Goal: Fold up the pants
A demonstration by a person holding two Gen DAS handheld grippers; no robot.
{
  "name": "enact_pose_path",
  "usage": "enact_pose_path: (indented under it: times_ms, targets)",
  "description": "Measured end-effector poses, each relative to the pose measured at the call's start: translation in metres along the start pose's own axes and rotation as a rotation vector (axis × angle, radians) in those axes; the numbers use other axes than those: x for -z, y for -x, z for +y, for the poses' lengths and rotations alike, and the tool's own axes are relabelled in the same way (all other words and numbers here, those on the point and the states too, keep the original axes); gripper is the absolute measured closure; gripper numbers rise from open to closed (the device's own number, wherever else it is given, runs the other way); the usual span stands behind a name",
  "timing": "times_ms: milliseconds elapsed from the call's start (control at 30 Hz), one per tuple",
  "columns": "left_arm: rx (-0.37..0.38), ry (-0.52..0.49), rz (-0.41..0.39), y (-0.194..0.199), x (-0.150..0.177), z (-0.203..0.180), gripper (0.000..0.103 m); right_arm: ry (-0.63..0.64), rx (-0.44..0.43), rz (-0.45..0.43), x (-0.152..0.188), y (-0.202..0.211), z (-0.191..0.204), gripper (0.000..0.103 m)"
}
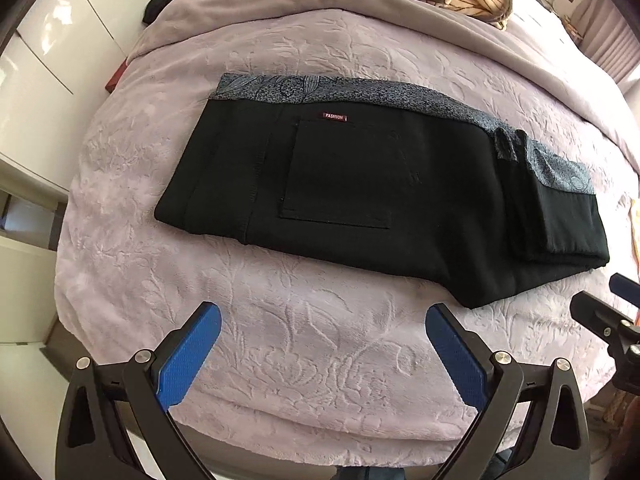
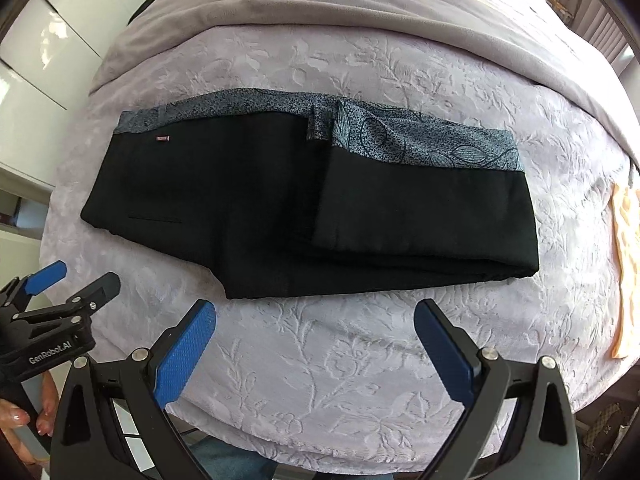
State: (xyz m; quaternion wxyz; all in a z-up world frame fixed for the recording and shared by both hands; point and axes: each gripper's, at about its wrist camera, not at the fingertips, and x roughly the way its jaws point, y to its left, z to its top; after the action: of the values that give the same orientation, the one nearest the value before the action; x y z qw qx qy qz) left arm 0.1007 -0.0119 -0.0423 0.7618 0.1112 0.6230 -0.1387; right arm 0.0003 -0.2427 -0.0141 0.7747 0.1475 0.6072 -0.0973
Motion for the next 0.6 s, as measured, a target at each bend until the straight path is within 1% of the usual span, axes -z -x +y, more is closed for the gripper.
enact_pose_path:
  times_ms: [267, 600]
  targets:
    - [-0.007, 0.018, 0.007, -0.004, -0.004, 0.005, 0.0, -0.017, 0.004, 0.036, 0.0, -0.009, -0.003, 0.003]
    - [0.004, 0.039, 0.003, -0.009, -0.007, 0.014, 0.0, 0.01, 0.009, 0.053, -0.005, -0.015, 0.003, 0.003]
